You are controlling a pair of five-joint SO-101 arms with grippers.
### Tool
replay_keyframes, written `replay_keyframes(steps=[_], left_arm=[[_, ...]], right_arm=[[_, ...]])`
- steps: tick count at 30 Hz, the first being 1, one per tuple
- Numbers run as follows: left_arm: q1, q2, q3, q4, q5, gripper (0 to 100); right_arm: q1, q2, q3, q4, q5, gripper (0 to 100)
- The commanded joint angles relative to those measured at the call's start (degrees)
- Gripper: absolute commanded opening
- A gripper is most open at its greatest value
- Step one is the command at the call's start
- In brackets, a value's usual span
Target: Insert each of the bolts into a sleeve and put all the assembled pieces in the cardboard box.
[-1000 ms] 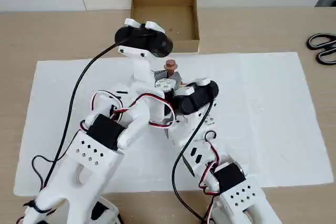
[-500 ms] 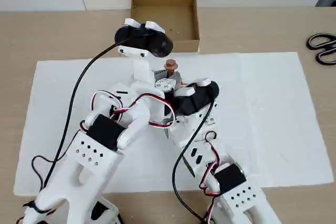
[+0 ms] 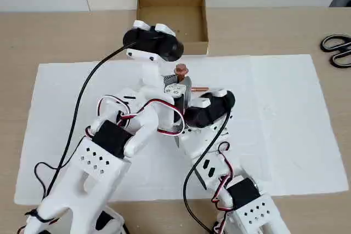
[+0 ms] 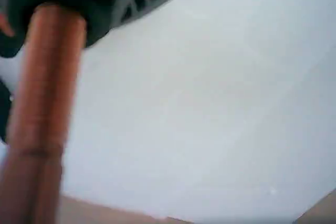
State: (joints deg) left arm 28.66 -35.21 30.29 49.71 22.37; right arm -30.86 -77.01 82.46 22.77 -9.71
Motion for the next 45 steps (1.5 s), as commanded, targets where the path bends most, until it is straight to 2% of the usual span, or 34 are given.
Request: replay_keyframes(steps=[1, 19, 24, 45], left_arm=[[0.62, -2.20, -0.75, -1.32, -0.18, 1], [0.70, -2.11, -0.75, 4.40, -0.44, 1], [2.81, -2.11, -0.84, 7.38, -0.53, 1], [3.08, -2.11, -0.75, 10.46, -0.53, 1]], right_arm=[[0.84, -1.54, -0.53, -0.75, -0.35, 0.5], [0.84, -1.63, -0.70, -0.92, -0.44, 0.5], [0.84, -1.63, -0.70, -0.92, -0.44, 0.5], [0.84, -1.63, -0.70, -1.01, -0.44, 0.5]])
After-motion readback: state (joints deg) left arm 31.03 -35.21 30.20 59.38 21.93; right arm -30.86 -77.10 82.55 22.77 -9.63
